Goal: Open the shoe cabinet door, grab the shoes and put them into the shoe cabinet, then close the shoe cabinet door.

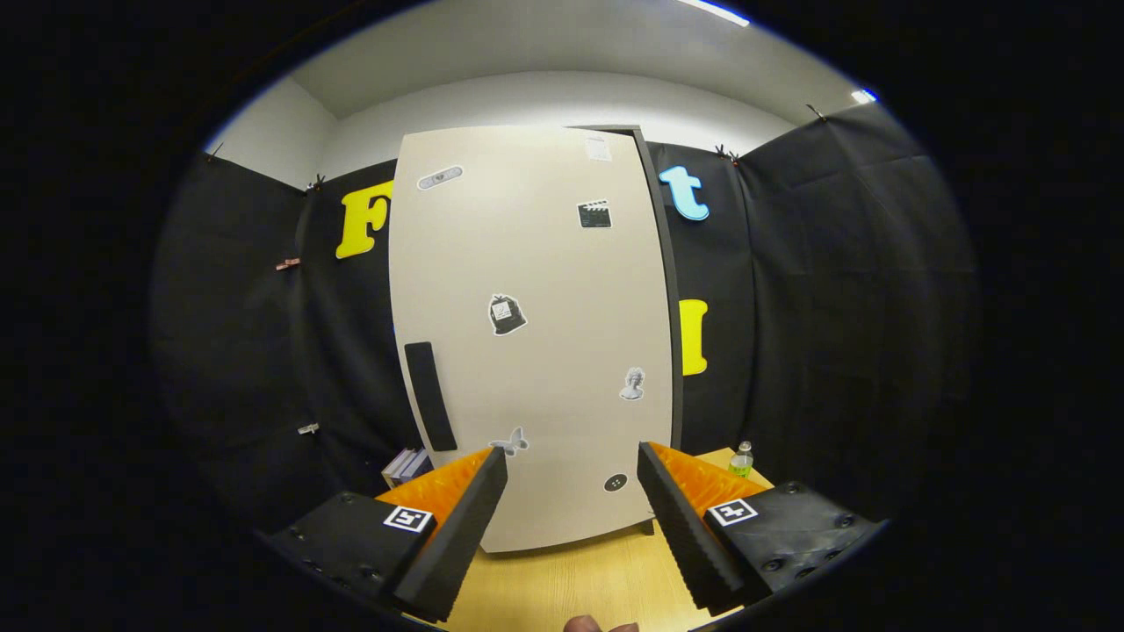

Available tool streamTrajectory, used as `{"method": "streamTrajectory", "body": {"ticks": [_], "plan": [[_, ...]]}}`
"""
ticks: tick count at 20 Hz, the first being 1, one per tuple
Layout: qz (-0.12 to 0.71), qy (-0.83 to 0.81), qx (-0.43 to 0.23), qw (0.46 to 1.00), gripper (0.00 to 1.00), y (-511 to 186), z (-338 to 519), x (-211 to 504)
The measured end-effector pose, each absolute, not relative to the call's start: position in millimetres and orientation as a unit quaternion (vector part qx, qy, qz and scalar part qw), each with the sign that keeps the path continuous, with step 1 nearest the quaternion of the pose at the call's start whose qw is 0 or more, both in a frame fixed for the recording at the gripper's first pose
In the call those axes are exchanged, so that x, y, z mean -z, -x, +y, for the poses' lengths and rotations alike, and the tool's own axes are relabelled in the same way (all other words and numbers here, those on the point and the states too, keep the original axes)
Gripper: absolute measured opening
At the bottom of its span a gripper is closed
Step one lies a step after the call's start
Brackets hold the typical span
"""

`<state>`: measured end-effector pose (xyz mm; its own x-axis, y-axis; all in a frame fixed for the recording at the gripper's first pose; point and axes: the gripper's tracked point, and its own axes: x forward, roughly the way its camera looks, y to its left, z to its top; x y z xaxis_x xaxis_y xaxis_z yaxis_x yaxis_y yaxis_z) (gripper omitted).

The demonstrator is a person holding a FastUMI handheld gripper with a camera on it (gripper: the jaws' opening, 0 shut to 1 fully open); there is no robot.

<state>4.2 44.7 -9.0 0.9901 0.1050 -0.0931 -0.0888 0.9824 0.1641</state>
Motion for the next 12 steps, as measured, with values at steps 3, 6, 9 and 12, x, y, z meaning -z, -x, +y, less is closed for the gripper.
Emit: {"method": "streamTrajectory", "body": {"ticks": [3, 6, 9, 12], "plan": [[0.049, -0.080, -0.046, 0.995, 0.98, -4.0, 41.8, 8.7], [0.049, -0.074, -0.042, 0.995, 0.98, -4.7, 38.6, 10.0], [0.051, -0.072, -0.040, 0.995, 0.98, -5.1, 37.7, 12.4], [0.049, -0.062, -0.036, 0.996, 0.98, -6.0, 35.2, 12.0]]}}
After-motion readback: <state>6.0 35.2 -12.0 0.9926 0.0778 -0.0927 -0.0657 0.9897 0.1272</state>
